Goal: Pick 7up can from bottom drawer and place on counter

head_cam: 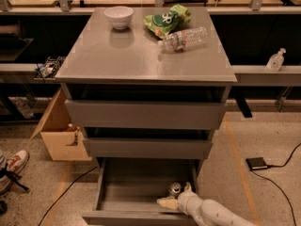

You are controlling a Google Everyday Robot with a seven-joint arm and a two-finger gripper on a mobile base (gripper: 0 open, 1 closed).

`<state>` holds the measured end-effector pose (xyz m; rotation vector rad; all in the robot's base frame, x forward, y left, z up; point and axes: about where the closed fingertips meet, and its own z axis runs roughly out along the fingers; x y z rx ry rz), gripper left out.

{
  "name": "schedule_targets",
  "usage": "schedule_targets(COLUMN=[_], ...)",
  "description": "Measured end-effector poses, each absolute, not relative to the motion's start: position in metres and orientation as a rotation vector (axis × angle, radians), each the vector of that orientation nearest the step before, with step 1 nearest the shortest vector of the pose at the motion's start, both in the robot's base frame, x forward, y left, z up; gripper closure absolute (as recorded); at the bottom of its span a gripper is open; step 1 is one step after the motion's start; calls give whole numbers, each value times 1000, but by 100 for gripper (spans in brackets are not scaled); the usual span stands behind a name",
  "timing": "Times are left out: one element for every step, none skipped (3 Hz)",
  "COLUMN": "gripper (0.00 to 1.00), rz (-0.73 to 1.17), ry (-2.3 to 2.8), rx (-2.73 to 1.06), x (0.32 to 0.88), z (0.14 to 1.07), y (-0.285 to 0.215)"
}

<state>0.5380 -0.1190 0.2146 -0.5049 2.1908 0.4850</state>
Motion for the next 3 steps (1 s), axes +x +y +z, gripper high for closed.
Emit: schedule_targets(gripper=[0, 0, 0], rz=[483, 468, 456], ry=[2192, 2193, 2188], rx=[-499, -479, -467], x=[546, 553, 559], z=[207, 200, 194], y=[-116, -120, -121])
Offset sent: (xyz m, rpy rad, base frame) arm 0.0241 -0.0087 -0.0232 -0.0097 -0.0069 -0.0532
